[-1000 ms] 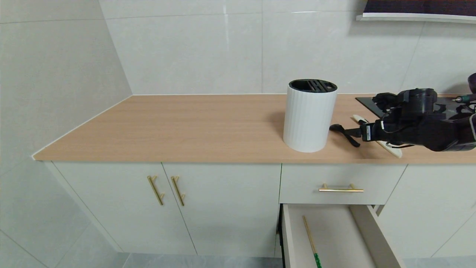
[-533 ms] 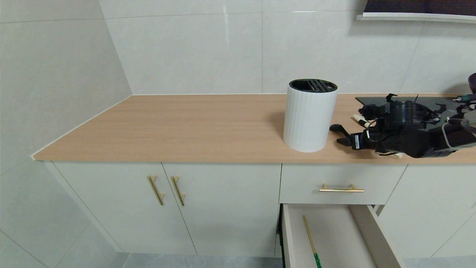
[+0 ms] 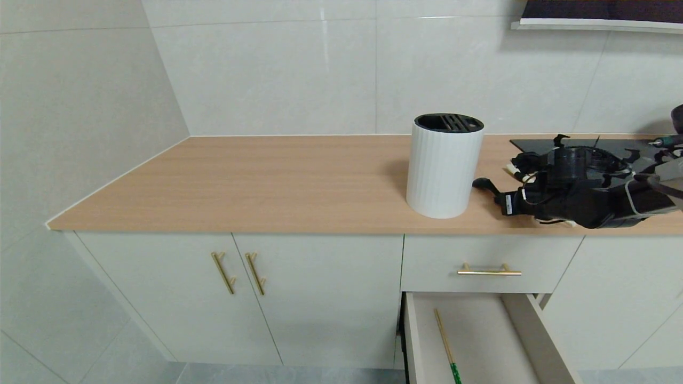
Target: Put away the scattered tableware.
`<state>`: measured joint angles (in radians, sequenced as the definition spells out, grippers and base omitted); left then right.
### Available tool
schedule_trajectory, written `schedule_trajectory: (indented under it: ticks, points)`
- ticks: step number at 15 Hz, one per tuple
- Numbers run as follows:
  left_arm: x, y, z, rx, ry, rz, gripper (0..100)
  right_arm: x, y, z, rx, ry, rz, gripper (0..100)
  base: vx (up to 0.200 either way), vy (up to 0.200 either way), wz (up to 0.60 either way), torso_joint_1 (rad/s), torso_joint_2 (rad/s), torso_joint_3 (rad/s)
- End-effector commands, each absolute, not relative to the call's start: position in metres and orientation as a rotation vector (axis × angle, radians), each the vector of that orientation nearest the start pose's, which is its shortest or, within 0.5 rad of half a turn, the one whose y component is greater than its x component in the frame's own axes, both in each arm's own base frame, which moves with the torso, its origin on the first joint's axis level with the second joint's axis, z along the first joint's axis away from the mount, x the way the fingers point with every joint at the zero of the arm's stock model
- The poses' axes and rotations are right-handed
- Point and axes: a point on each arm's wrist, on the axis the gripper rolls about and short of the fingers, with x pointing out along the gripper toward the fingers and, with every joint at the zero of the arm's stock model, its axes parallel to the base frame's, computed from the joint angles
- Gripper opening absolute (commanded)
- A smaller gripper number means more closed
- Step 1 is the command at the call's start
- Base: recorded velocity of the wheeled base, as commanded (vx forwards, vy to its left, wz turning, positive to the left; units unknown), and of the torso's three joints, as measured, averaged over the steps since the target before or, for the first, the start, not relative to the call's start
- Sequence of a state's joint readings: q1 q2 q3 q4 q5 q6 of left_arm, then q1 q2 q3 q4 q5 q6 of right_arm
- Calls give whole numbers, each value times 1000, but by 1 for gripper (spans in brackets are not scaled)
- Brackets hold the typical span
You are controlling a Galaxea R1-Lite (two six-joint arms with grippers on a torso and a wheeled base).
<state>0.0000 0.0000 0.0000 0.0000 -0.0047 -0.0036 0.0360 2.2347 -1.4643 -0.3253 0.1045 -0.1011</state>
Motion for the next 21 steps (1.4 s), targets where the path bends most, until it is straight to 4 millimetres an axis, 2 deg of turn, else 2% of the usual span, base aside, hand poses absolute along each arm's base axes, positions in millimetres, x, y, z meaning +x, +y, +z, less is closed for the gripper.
schedule_trajectory:
  ticks: [1, 4, 6, 8, 9, 10, 13, 15, 17, 21]
  points:
    - [-23, 0, 76, -3, 2, -5, 100, 455, 19, 122, -85, 450, 159, 0, 0, 0, 0, 0, 0, 0]
    - [-23, 0, 76, -5, 2, -5, 100, 453, 18, 129, -91, 439, 106, 0, 0, 0, 0, 0, 0, 0]
    - [-23, 0, 75, -5, 0, -5, 100, 435, 18, 149, -59, 421, 44, 0, 0, 0, 0, 0, 0, 0]
    - [-23, 0, 75, -5, 0, -5, 100, 403, 27, 167, 20, 422, 37, 0, 0, 0, 0, 0, 0, 0]
    - [-23, 0, 75, -3, 0, -5, 100, 369, 28, 174, 25, 447, 40, 0, 0, 0, 0, 0, 0, 0]
    - [-23, 0, 75, -5, 0, -5, 100, 343, 27, 176, 25, 462, 41, 0, 0, 0, 0, 0, 0, 0]
    - [-23, 0, 76, -5, 2, -5, 100, 277, 22, 177, 22, 489, 50, 0, 0, 0, 0, 0, 0, 0]
    - [-23, 0, 75, -3, 0, -5, 100, 247, 27, 165, 11, 533, 74, 0, 0, 0, 0, 0, 0, 0]
    - [-23, 0, 75, -5, 0, -5, 100, 234, 27, 158, 8, 547, 80, 0, 0, 0, 0, 0, 0, 0]
    - [-23, 0, 76, -5, 2, -5, 100, 233, 30, 144, -17, 602, 105, 0, 0, 0, 0, 0, 0, 0]
